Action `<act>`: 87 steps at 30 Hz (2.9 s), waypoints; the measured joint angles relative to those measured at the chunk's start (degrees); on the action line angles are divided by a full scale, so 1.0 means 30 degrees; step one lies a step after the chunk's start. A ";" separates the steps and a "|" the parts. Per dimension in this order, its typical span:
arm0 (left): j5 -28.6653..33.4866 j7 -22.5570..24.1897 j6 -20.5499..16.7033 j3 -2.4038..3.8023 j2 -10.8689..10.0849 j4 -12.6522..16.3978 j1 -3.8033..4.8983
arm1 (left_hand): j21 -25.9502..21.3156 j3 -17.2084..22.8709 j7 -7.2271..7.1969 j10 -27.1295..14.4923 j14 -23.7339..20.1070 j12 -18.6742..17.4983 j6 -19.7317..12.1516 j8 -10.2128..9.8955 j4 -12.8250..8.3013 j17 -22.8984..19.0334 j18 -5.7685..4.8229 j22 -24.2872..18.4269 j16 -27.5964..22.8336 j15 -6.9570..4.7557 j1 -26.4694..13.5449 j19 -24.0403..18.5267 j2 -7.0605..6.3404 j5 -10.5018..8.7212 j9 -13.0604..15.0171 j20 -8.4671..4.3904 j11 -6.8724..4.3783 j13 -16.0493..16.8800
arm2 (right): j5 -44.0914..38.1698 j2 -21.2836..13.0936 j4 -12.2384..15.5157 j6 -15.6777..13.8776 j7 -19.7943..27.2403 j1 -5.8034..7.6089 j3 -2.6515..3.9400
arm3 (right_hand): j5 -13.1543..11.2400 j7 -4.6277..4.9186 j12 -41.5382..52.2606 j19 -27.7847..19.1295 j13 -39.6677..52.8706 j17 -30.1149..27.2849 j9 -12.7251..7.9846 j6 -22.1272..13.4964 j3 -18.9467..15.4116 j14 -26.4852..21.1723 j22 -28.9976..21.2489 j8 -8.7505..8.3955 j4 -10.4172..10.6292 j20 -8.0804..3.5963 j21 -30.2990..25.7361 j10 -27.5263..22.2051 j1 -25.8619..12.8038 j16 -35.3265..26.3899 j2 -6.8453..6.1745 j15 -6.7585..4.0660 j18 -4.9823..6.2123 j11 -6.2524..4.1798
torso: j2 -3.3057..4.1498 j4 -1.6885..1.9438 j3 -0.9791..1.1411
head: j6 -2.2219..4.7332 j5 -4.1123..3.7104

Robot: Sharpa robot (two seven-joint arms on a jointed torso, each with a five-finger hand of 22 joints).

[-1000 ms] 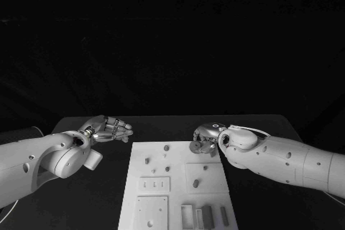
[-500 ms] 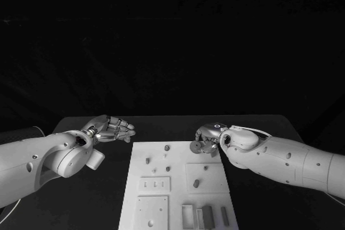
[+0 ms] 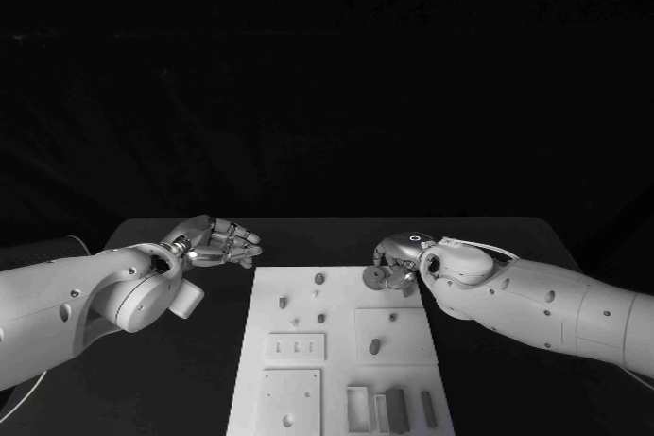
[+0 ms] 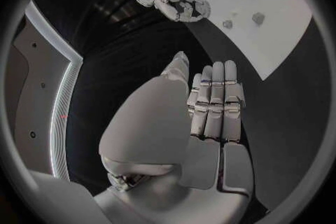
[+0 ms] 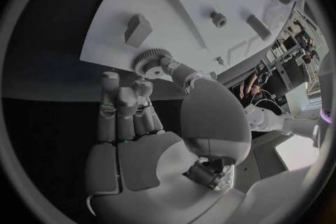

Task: Assemble the parts on the task board

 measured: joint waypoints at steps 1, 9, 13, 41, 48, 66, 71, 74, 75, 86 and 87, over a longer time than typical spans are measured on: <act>-0.0006 -0.0002 0.0000 0.0000 0.0018 0.0022 0.0000 | 0.0000 0.0000 0.0000 0.0000 0.0000 0.0000 0.0000 -0.0025 0.0000 0.0000 -0.0001 0.0000 0.0000 0.0000 0.0000 0.0000 0.0000 0.0000 0.0000 0.0000 0.0000 0.0000 | -0.0045 0.0022 -0.0001 -0.0014 0.0000 -0.0008 0.0001 | 0.0000 -0.0013 0.0012 0.0000 -0.0002 0.0000 0.0015 0.0013 0.0000 0.0000 0.0000 0.0000 0.0000 0.0000 0.0000 0.0000 0.0000 0.0000 0.0000 0.0000 0.0000 0.0000 | 0.0000 0.0007 0.0000 | -0.0004 -0.0005; -0.0031 -0.0033 0.0002 0.0000 0.0112 -0.0001 0.0000 | 0.0000 0.0000 0.0000 0.0000 -0.0001 0.0000 0.0000 -0.0025 0.0000 0.0018 -0.0004 0.0000 0.0000 0.0000 0.0000 0.0000 0.0000 0.0000 -0.0016 0.0000 0.0000 0.0000 | -0.0213 0.0135 0.0152 -0.0134 0.0044 -0.0071 -0.0011 | 0.0000 -0.0276 0.0304 0.0007 -0.0118 -0.0001 -0.0015 0.0276 -0.0061 0.0117 0.0000 0.0231 -0.0201 0.0007 0.0114 0.0001 0.0166 0.0073 0.0249 -0.0115 -0.0001 0.0001 | 0.0002 0.0011 0.0002 | -0.0051 -0.0026; -0.0038 -0.0057 0.0002 -0.0001 0.0148 -0.0018 0.0000 | 0.0000 0.0000 0.0000 0.0000 -0.0001 0.0000 0.0000 -0.0025 0.0000 0.0017 -0.0006 -0.0001 0.0000 -0.0001 0.0000 0.0000 0.0000 0.0000 -0.0017 0.0001 0.0000 0.0001 | -0.0256 0.0114 0.0131 -0.0203 0.0113 -0.0088 -0.0007 | -0.0001 -0.0409 0.0403 0.0034 -0.0218 -0.0002 0.0071 0.0409 -0.0130 0.0183 0.0000 0.0587 -0.0290 0.0034 0.0116 -0.0003 0.0113 0.0072 0.0431 -0.0179 -0.0002 -0.0004 | 0.0000 0.0009 0.0002 | -0.0068 0.0000; -0.0058 -0.0177 -0.0005 -0.0001 0.0140 -0.0161 0.0000 | -0.0074 0.0000 0.0000 0.0002 -0.0012 0.0000 0.0001 -0.0024 0.0000 0.0049 -0.0018 -0.0003 0.0000 -0.0012 0.0000 0.0000 -0.0001 0.0000 -0.0015 0.0001 -0.0001 0.0004 | -0.0864 0.0115 0.0370 -0.0805 0.0233 -0.0319 -0.0007 | -0.0001 -0.0429 0.0723 -0.0048 -0.0977 -0.0134 0.0233 0.0429 -0.0151 0.0078 -0.0001 0.0523 -0.2000 -0.0022 0.0218 -0.0064 -0.0281 0.0071 0.1418 -0.0355 -0.0002 -0.0071 | -0.0016 -0.0007 -0.0013 | -0.0211 0.0033; -0.0061 -0.0214 0.0001 -0.0001 0.0134 -0.0161 0.0000 | -0.0074 0.0000 0.0000 0.0002 -0.0013 -0.0073 0.0001 -0.0024 0.0000 0.0047 -0.0022 -0.0003 -0.0019 -0.0013 0.0000 -0.0001 0.0000 0.0000 -0.0015 0.0001 -0.0001 0.0003 | -0.0896 0.0136 0.0423 -0.0716 0.0233 -0.0323 -0.0003 | -0.0001 -0.0433 0.0722 -0.0075 -0.1118 -0.0134 0.0197 0.0432 0.0185 0.0079 0.0000 0.0521 -0.2247 0.0006 0.0218 -0.0064 -0.0025 0.0071 0.1660 -0.0353 -0.0002 -0.0071 | -0.0016 -0.0004 -0.0018 | -0.0220 0.0035; -0.0065 -0.0310 0.0023 -0.0001 0.0111 -0.0154 0.0000 | -0.0074 0.0000 0.0066 0.0002 -0.0014 -0.0072 -0.0066 -0.0024 0.0000 0.0081 -0.0034 0.0013 -0.0071 -0.0014 0.0000 -0.0001 0.0000 0.0000 -0.0014 0.0001 -0.0002 0.0004 | -0.0896 0.0254 0.0396 -0.0516 0.0177 -0.0277 0.0031 | -0.0001 -0.0434 0.0836 -0.0283 -0.1483 -0.0133 0.0116 0.0432 -0.0081 0.0065 -0.0001 0.0781 -0.3236 0.0004 0.0218 -0.0067 -0.0339 0.0144 0.2989 -0.0337 -0.0005 -0.0074 | 0.0002 0.0018 -0.0026 | -0.0471 -0.0016; -0.0066 -0.0335 0.0029 -0.0001 0.0079 -0.0154 0.0000 | -0.0074 0.0000 0.0066 0.0002 -0.0014 -0.0073 -0.0066 -0.0024 0.0000 0.0081 -0.0037 0.0013 -0.0071 -0.0014 -0.0007 -0.0001 -0.0006 0.0000 -0.0014 0.0001 -0.0002 0.0004 | -0.0895 0.0254 0.0399 -0.0517 0.0178 -0.0274 0.0033 | -0.0001 -0.0435 0.0924 -0.0288 -0.1572 -0.0152 0.0121 0.0432 0.0029 -0.0038 0.0000 0.0892 -0.3346 0.0009 0.0224 -0.0069 -0.0456 0.0144 0.3135 -0.0431 -0.0004 -0.0075 | 0.0002 0.0011 -0.0026 | -0.0573 -0.0016; -0.0067 -0.0344 0.0030 -0.0001 0.0070 -0.0154 0.0000 | -0.0074 0.0000 0.0066 0.0002 -0.0015 -0.0072 -0.0066 -0.0024 0.0000 0.0080 -0.0039 0.0012 -0.0070 -0.0014 -0.0070 -0.0001 -0.0070 0.0000 -0.0013 0.0001 -0.0002 0.0004 | -0.0895 0.0243 0.0422 -0.0571 0.0178 -0.0285 0.0027 | -0.0002 -0.0436 0.0962 -0.0314 -0.1605 -0.0152 0.0123 0.0431 0.0027 -0.0030 0.0000 0.1002 -0.3347 0.0036 0.0336 -0.0114 -0.0462 0.0224 0.3232 -0.0447 -0.0005 -0.0120 | 0.0002 -0.0002 -0.0026 | -0.0590 -0.0016; -0.0067 -0.0347 0.0031 -0.0001 0.0070 -0.0154 0.0000 | -0.0074 0.0000 0.0066 0.0002 -0.0015 -0.0073 -0.0066 -0.0024 0.0000 0.0080 -0.0040 0.0012 -0.0070 -0.0014 -0.0081 -0.0001 -0.0080 0.0000 -0.0013 0.0001 -0.0002 0.0004 | -0.0895 0.0229 0.0444 -0.0598 0.0173 -0.0290 0.0020 | -0.0002 -0.0436 0.0962 -0.0315 -0.1620 -0.0152 0.0123 0.0431 0.0022 -0.0030 0.0000 0.1006 -0.3344 0.0035 0.0337 -0.0116 -0.0486 0.0224 0.3255 -0.0448 -0.0005 -0.0122 | 0.0000 -0.0005 -0.0024 | -0.0590 -0.0007; -0.0069 -0.0361 0.0035 -0.0001 0.0046 -0.0184 0.0000 | -0.0074 0.0000 0.0066 0.0003 -0.0015 -0.0072 -0.0066 -0.0096 0.0000 0.0096 -0.0042 0.0010 -0.0070 -0.0015 -0.0080 -0.0001 -0.0080 0.0000 -0.0013 0.0001 -0.0002 0.0004 | -0.0912 -0.0002 0.1041 -0.0743 -0.0026 -0.0401 -0.0050 | -0.0003 -0.0437 0.1036 -0.0128 -0.1802 -0.0188 0.0364 0.0431 0.0237 -0.0020 -0.0001 0.1206 -0.2338 -0.0144 0.0336 -0.0054 -0.1193 0.0224 0.2594 -0.0456 -0.0007 -0.0211 | -0.0026 -0.0004 -0.0002 | -0.0591 0.0020; -0.0069 -0.0362 0.0035 -0.0001 0.0044 -0.0189 0.0000 | -0.0074 0.0000 0.0066 0.0002 -0.0015 -0.0072 -0.0066 -0.0096 0.0000 0.0096 -0.0043 0.0010 -0.0071 -0.0015 -0.0080 -0.0001 -0.0080 0.0000 -0.0013 0.0001 -0.0002 0.0004 | -0.0922 -0.0037 0.1105 -0.0747 -0.0048 -0.0410 -0.0052 | -0.0004 -0.0457 0.1036 -0.0100 -0.1807 -0.0188 0.0357 0.0451 0.0237 0.0034 0.0000 0.1202 -0.2338 -0.0171 0.0336 -0.0052 -0.1193 0.0224 0.2594 -0.0510 -0.0009 -0.0214 | -0.0027 -0.0004 -0.0002 | -0.0591 0.0022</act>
